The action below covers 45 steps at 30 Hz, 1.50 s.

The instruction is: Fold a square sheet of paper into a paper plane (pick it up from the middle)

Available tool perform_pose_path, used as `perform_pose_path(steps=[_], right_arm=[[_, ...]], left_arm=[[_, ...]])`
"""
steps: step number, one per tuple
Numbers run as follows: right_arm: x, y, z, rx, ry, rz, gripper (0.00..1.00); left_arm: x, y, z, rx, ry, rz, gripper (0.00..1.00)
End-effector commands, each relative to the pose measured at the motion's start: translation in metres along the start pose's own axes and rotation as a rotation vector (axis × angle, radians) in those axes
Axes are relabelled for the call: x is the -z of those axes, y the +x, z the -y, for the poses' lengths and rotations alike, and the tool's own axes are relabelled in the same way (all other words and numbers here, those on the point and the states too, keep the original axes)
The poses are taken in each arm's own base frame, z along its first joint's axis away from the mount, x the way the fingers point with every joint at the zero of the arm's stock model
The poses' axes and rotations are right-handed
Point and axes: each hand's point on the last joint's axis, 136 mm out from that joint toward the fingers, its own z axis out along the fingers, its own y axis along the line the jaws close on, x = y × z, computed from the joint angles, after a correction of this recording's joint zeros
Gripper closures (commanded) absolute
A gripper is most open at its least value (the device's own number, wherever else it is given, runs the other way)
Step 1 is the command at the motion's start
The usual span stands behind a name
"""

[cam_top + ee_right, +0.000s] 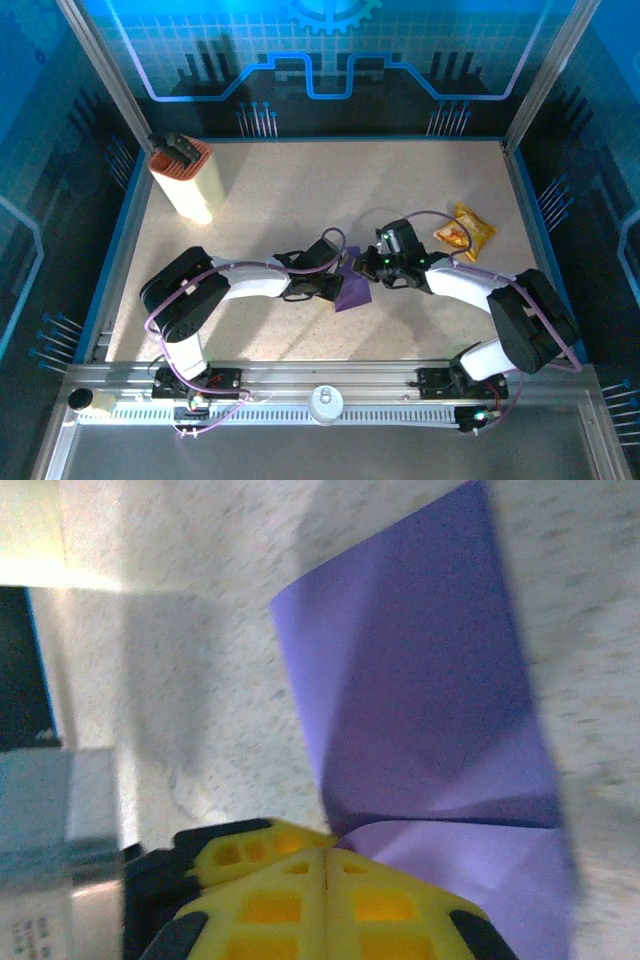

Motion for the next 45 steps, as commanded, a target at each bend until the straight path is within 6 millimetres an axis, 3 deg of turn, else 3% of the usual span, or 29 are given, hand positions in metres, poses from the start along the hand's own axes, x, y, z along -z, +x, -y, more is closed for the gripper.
perform_pose_path(steps=[1,6,12,18,24,27,29,31,34,38,45], right_arm=[[-0.015,0.014,0.011,-0.033,0.038,-0.049,0.99],[-0.028,0.026,0.027,-0.070,0.049,-0.086,1.00],[-0.030,0.042,0.058,-0.113,0.121,-0.108,1.00],[-0.033,0.055,0.085,-0.145,0.179,-0.122,1.00],[-0.031,0.058,0.091,-0.150,0.195,-0.119,1.00],[-0.030,0.057,0.091,-0.149,0.198,-0.115,1.00],[-0.030,0.057,0.091,-0.149,0.197,-0.114,1.00],[-0.030,0.057,0.091,-0.149,0.196,-0.114,1.00],[-0.029,0.056,0.090,-0.148,0.195,-0.113,1.00],[-0.028,0.055,0.090,-0.147,0.201,-0.109,1.00],[-0.028,0.056,0.090,-0.149,0.199,-0.111,1.00]], left_arm=[[-0.009,0.032,-0.017,0.000,-0.052,-0.119,0.93],[-0.009,0.033,-0.016,-0.004,-0.049,-0.119,0.93],[-0.008,0.032,-0.017,0.001,-0.052,-0.116,0.92],[0.000,0.013,-0.008,0.026,-0.039,-0.072,0.88],[0.025,-0.008,-0.004,0.082,-0.059,-0.016,0.63],[0.041,-0.014,-0.001,0.112,-0.057,0.014,0.54],[0.051,-0.016,0.002,0.145,-0.040,0.024,0.53],[0.058,-0.015,0.012,0.168,0.020,0.016,0.56],[0.062,-0.011,0.031,0.189,0.127,-0.017,0.79],[0.059,-0.008,0.054,0.202,0.314,-0.079,1.00],[0.042,0.000,0.066,0.235,0.431,-0.200,1.00]])
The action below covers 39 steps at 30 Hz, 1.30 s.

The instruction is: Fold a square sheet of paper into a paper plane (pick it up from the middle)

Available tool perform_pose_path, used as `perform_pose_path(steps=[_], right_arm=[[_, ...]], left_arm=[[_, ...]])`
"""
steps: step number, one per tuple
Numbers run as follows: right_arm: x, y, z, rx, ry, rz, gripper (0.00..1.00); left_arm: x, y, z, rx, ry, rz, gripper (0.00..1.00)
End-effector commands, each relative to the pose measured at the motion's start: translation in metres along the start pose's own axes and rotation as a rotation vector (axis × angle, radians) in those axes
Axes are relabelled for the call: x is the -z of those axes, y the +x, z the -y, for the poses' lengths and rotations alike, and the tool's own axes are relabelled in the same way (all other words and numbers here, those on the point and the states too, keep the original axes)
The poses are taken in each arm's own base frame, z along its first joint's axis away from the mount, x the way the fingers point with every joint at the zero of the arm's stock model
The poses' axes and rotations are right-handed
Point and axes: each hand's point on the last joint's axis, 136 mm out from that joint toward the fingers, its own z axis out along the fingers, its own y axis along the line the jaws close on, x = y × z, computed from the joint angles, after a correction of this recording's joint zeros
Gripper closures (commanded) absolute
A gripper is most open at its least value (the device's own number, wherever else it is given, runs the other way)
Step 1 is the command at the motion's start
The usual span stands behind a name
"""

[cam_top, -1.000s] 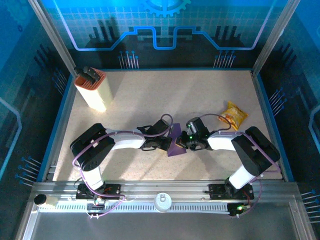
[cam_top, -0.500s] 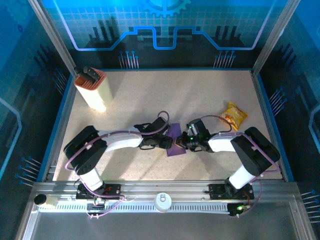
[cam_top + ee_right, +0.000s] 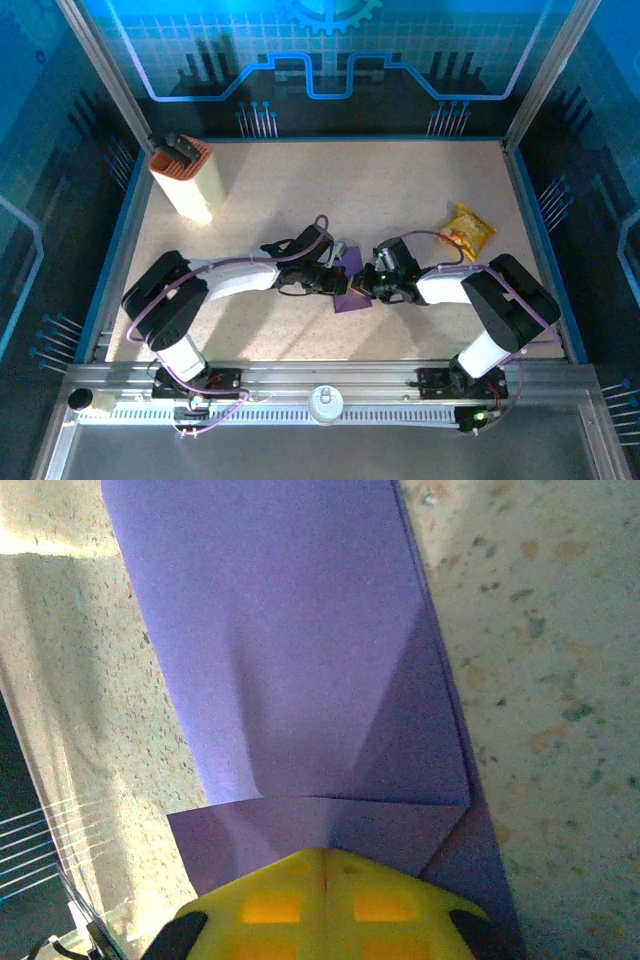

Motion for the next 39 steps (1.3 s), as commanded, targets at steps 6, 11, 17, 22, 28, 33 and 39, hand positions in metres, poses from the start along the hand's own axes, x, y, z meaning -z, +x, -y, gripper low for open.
perform_pose_path(steps=[6,11,17,22,28,33,39], right_arm=[[0.001,0.021,0.048,-0.071,0.167,-0.047,1.00],[0.001,0.021,0.049,-0.069,0.172,-0.051,1.00],[0.001,0.022,0.050,-0.067,0.174,-0.054,1.00],[0.002,0.023,0.051,-0.067,0.176,-0.054,1.00],[0.002,0.023,0.052,-0.065,0.179,-0.054,1.00],[0.003,0.023,0.053,-0.065,0.179,-0.054,1.00],[0.004,0.023,0.053,-0.064,0.180,-0.050,1.00]], left_arm=[[-0.013,0.010,0.010,0.030,0.099,-0.112,1.00],[-0.021,0.012,0.005,0.045,0.097,-0.134,1.00],[-0.027,0.015,-0.003,0.072,0.087,-0.141,1.00],[-0.030,0.019,-0.008,0.089,0.087,-0.147,1.00],[-0.031,0.026,-0.012,0.111,0.094,-0.159,1.00],[-0.029,0.030,-0.017,0.114,0.079,-0.145,1.00],[-0.023,0.031,-0.017,0.125,0.077,-0.125,1.00]])
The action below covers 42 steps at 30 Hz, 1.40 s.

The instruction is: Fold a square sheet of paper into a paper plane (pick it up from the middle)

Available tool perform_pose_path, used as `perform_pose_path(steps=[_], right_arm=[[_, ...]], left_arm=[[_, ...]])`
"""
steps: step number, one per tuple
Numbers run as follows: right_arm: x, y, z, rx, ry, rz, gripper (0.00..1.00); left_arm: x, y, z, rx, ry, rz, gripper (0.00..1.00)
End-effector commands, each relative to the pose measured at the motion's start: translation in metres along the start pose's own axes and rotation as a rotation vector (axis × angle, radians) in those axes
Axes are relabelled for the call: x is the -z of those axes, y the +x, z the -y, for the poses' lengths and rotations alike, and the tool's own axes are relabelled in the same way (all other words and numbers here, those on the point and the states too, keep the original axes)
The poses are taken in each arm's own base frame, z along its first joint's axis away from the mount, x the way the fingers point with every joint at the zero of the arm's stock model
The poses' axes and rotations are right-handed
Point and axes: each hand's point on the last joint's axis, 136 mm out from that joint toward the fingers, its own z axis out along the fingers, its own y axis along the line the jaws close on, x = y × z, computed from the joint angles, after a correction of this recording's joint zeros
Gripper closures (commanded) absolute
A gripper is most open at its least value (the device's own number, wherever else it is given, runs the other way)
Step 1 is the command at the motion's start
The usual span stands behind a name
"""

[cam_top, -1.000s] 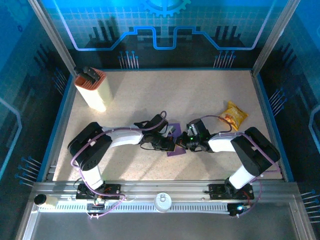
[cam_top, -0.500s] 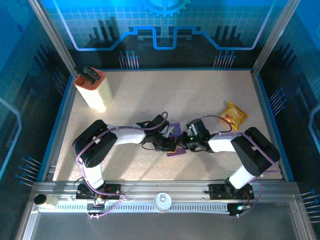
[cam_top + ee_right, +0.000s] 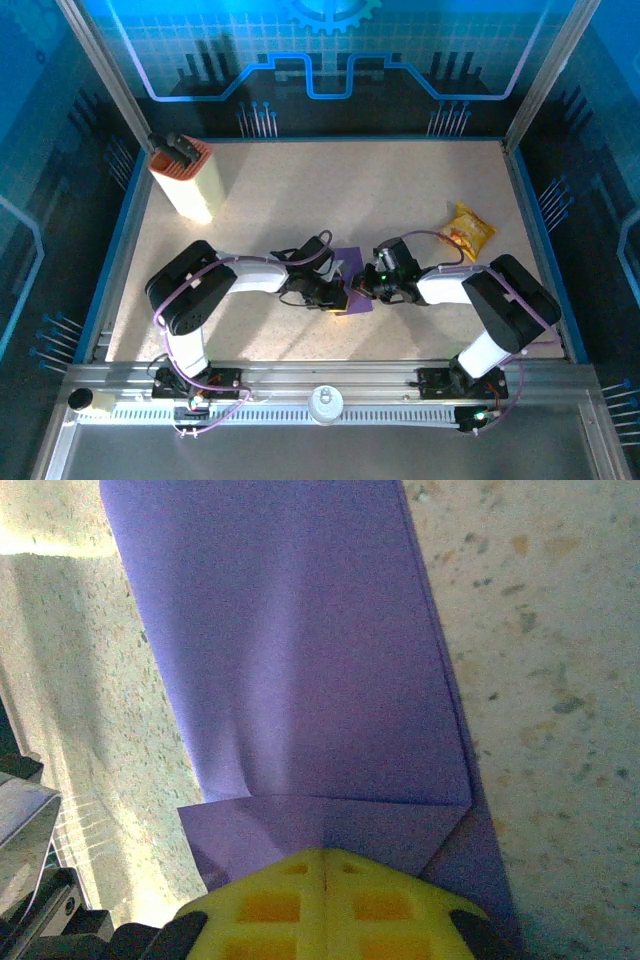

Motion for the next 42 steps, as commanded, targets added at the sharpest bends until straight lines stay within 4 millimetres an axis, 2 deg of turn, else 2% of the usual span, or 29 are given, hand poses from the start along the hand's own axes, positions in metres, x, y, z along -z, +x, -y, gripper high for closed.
perform_pose_path(steps=[1,7,10,16,26,30,36,42], right_arm=[[0.002,0.023,0.052,-0.065,0.176,-0.053,1.00],[0.002,0.022,0.051,-0.064,0.176,-0.051,1.00],[0.002,0.022,0.051,-0.063,0.177,-0.054,1.00],[0.002,0.022,0.051,-0.065,0.175,-0.054,1.00],[0.001,0.022,0.051,-0.064,0.174,-0.055,1.00],[0.001,0.022,0.051,-0.065,0.175,-0.056,1.00],[0.001,0.022,0.051,-0.064,0.175,-0.055,1.00],[0.001,0.022,0.052,-0.064,0.177,-0.057,1.00]], left_arm=[[0.010,-0.001,0.007,0.014,0.036,0.032,1.00],[0.028,-0.007,0.028,-0.019,0.083,0.089,0.98],[0.031,-0.013,0.029,-0.016,0.077,0.113,0.98],[0.023,-0.024,0.021,0.014,0.052,0.114,0.98],[0.011,-0.026,0.027,0.007,0.098,0.067,0.97],[0.007,-0.026,0.021,0.015,0.076,0.059,0.97],[0.000,-0.014,0.000,0.039,0.023,0.037,0.98],[0.001,-0.004,-0.005,0.055,0.039,0.026,0.98]])
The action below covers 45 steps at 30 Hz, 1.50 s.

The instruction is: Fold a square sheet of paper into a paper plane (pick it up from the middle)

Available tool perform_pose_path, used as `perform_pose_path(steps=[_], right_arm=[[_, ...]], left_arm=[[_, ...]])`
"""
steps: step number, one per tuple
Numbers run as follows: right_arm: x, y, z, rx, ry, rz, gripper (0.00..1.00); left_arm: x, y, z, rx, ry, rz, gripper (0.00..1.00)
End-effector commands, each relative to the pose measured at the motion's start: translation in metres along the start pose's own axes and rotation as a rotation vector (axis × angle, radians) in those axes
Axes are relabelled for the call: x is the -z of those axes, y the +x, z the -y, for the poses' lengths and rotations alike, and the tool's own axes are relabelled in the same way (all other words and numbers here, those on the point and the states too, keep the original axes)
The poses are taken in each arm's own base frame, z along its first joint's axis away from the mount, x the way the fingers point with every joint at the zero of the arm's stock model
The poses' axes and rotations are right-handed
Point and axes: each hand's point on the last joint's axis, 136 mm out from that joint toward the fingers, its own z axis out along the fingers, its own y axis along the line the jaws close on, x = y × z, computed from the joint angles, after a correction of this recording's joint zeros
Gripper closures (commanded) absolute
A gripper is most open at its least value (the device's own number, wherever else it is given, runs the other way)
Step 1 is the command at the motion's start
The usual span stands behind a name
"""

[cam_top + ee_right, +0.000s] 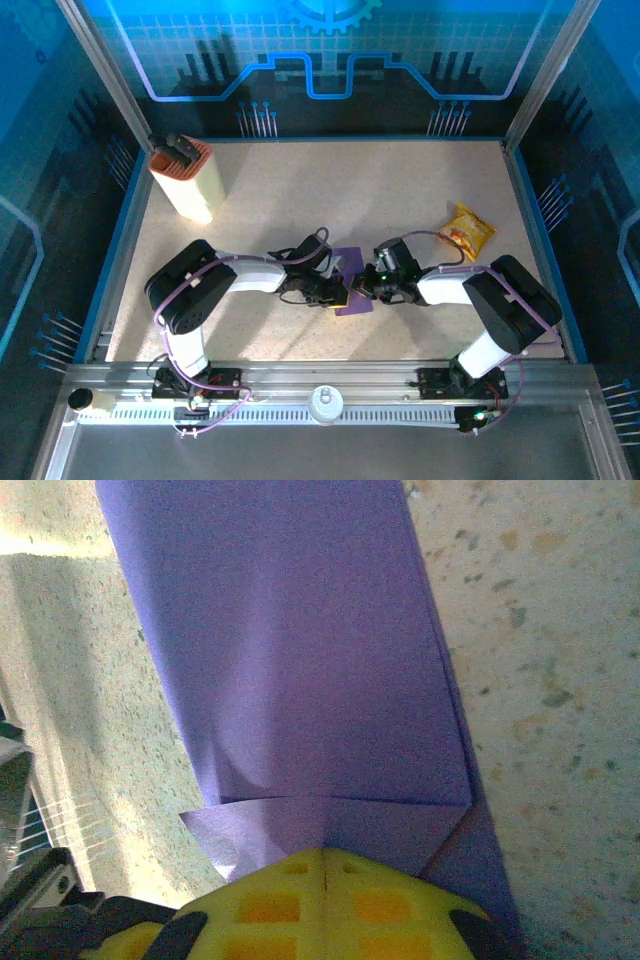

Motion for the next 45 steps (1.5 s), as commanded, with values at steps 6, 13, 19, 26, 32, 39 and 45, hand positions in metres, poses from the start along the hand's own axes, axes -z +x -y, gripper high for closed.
perform_pose_path(steps=[6,13,19,26,32,39,45], right_arm=[[0.000,0.022,0.051,-0.062,0.172,-0.057,1.00],[0.001,0.021,0.051,-0.063,0.178,-0.056,1.00],[0.001,0.022,0.052,-0.063,0.182,-0.059,1.00],[0.003,0.022,0.053,-0.061,0.184,-0.056,1.00],[0.003,0.021,0.053,-0.062,0.184,-0.053,1.00],[0.005,0.021,0.051,-0.062,0.179,-0.049,1.00],[0.004,0.022,0.051,-0.063,0.177,-0.052,1.00]], left_arm=[[0.001,0.013,-0.013,0.027,-0.015,-0.019,0.98],[0.003,0.022,-0.019,0.040,-0.016,-0.027,0.98],[0.009,0.034,-0.019,0.029,-0.007,-0.044,0.98],[0.013,0.048,-0.026,0.000,-0.038,-0.076,0.97],[0.020,0.055,-0.024,-0.043,-0.071,-0.086,0.97],[0.042,0.031,0.007,-0.084,-0.023,0.057,0.98],[0.038,-0.007,0.030,-0.068,0.031,0.101,0.98]])
